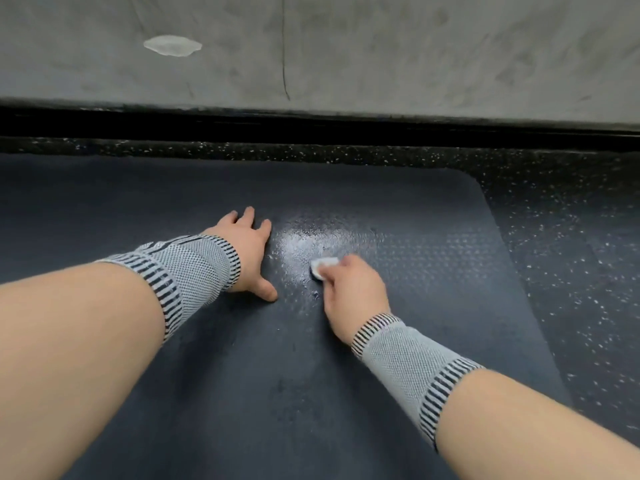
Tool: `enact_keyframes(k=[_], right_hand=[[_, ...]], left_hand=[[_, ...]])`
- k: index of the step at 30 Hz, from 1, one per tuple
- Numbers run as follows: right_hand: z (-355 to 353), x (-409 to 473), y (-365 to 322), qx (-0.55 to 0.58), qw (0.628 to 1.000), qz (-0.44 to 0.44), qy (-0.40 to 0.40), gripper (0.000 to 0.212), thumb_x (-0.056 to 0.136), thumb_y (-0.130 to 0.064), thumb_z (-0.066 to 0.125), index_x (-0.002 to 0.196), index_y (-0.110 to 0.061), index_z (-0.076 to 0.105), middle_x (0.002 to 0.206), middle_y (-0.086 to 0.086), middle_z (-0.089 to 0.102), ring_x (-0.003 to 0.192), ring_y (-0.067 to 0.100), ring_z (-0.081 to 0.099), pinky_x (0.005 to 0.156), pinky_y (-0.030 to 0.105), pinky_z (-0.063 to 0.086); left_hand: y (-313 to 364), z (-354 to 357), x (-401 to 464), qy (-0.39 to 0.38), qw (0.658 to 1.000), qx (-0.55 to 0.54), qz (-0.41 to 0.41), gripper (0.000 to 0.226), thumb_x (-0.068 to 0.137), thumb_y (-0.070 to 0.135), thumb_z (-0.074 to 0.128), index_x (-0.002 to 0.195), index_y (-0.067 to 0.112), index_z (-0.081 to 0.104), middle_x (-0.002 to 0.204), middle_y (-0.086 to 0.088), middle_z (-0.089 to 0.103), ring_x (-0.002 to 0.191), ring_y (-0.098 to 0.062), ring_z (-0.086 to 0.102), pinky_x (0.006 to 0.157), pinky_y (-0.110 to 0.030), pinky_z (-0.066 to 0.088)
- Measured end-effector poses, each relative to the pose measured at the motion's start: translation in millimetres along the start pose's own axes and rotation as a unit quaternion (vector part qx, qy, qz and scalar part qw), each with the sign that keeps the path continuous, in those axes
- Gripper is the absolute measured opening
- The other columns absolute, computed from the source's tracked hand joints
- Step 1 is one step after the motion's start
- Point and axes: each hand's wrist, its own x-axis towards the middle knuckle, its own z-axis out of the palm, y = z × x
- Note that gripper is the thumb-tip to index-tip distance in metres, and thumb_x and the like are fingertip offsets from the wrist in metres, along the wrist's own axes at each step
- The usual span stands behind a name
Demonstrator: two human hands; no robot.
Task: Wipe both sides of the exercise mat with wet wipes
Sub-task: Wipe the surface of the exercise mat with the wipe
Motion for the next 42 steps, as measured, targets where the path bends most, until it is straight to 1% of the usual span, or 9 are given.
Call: enact_keyframes(k=[3, 8, 12, 16, 22, 29, 33, 36, 42], right_hand=[[-25.9, 14.5, 17.4, 0.044, 0.999, -0.005, 0.004, 0.028, 0.096, -0.022, 0.047, 0.117, -0.025, 0.066, 0.109, 0.005, 0.058, 0.103, 0.026, 0.056, 0.088, 0.028, 0.042], [-44.4, 74.0, 51.2, 0.059, 0.965, 0.227, 0.12, 0.032, 0.093, -0.012, 0.046, 0.114, -0.022, 0.067, 0.115, 0.009, 0.053, 0.101, 0.028, 0.057, 0.082, 0.026, 0.04], [-13.3, 50.3, 6.0, 0.019, 0.994, 0.091, 0.061, 0.029, 0.09, -0.008, 0.047, 0.104, -0.025, 0.066, 0.097, 0.003, 0.049, 0.081, 0.024, 0.052, 0.073, 0.022, 0.036], [-20.5, 41.4, 8.0, 0.03, 0.998, -0.058, 0.004, 0.026, 0.093, -0.019, 0.048, 0.108, -0.022, 0.069, 0.107, 0.007, 0.059, 0.099, 0.028, 0.057, 0.084, 0.027, 0.042], [-46.6, 106.0, 48.9, 0.05, 0.968, 0.22, 0.115, 0.03, 0.094, -0.014, 0.047, 0.118, -0.016, 0.065, 0.122, 0.012, 0.054, 0.106, 0.031, 0.056, 0.084, 0.029, 0.042], [-17.2, 58.0, -1.5, 0.018, 0.996, -0.092, -0.011, 0.028, 0.094, -0.019, 0.048, 0.115, -0.024, 0.066, 0.11, 0.005, 0.057, 0.1, 0.025, 0.057, 0.086, 0.026, 0.044], [-45.9, 108.7, 41.4, 0.062, 0.983, 0.122, 0.118, 0.027, 0.093, -0.022, 0.051, 0.115, -0.017, 0.067, 0.115, 0.012, 0.058, 0.106, 0.03, 0.055, 0.088, 0.028, 0.04], [-48.5, 129.3, 44.6, 0.07, 0.963, 0.233, 0.116, 0.028, 0.091, -0.017, 0.052, 0.115, -0.019, 0.066, 0.12, 0.012, 0.057, 0.105, 0.03, 0.058, 0.087, 0.029, 0.044], [-14.8, 92.9, -11.7, 0.033, 0.999, -0.031, 0.029, 0.03, 0.094, -0.021, 0.049, 0.12, -0.024, 0.064, 0.112, 0.004, 0.058, 0.102, 0.025, 0.057, 0.09, 0.028, 0.044]], left_hand=[[1.5, 0.9, 1.6, -0.009, 1.0, -0.008, -0.001, 0.135, 0.064, 0.072, 0.073, 0.156, 0.02, -0.012, 0.163, -0.009, -0.016, 0.15, -0.033, -0.007, 0.119, -0.049, 0.023], [-0.4, 9.2, 3.8, -0.002, 0.999, -0.049, 0.0, 0.136, 0.064, 0.068, 0.077, 0.155, 0.022, -0.014, 0.161, -0.007, -0.022, 0.15, -0.03, -0.014, 0.119, -0.05, 0.023], [-0.9, 10.5, 3.7, 0.0, 0.998, -0.061, -0.003, 0.136, 0.063, 0.067, 0.078, 0.155, 0.024, -0.014, 0.161, -0.004, -0.023, 0.15, -0.027, -0.015, 0.119, -0.05, 0.024], [-0.8, 11.4, 4.9, -0.002, 0.998, -0.069, -0.001, 0.136, 0.064, 0.066, 0.078, 0.154, 0.025, -0.015, 0.16, -0.004, -0.026, 0.149, -0.027, -0.017, 0.119, -0.048, 0.023], [0.4, 10.0, 4.1, -0.009, 0.997, -0.075, 0.0, 0.135, 0.066, 0.064, 0.078, 0.154, 0.025, -0.016, 0.16, -0.003, -0.027, 0.149, -0.026, -0.018, 0.12, -0.049, 0.022], [0.5, 8.7, 1.7, -0.013, 0.997, -0.079, 0.0, 0.135, 0.067, 0.063, 0.078, 0.154, 0.024, -0.017, 0.159, -0.003, -0.029, 0.149, -0.026, -0.02, 0.12, -0.05, 0.022], [0.2, 7.4, 1.0, -0.018, 0.996, -0.087, 0.001, 0.134, 0.068, 0.062, 0.078, 0.154, 0.024, -0.017, 0.159, -0.003, -0.03, 0.149, -0.026, -0.02, 0.12, -0.05, 0.021], [1.1, 6.9, 0.4, -0.019, 0.997, -0.081, 0.0, 0.133, 0.068, 0.062, 0.078, 0.154, 0.024, -0.017, 0.159, -0.003, -0.03, 0.149, -0.026, -0.02, 0.12, -0.05, 0.022], [1.0, 6.5, 0.4, -0.02, 0.996, -0.087, -0.001, 0.134, 0.068, 0.062, 0.078, 0.154, 0.024, -0.017, 0.159, -0.003, -0.03, 0.149, -0.026, -0.02, 0.119, -0.051, 0.022]])
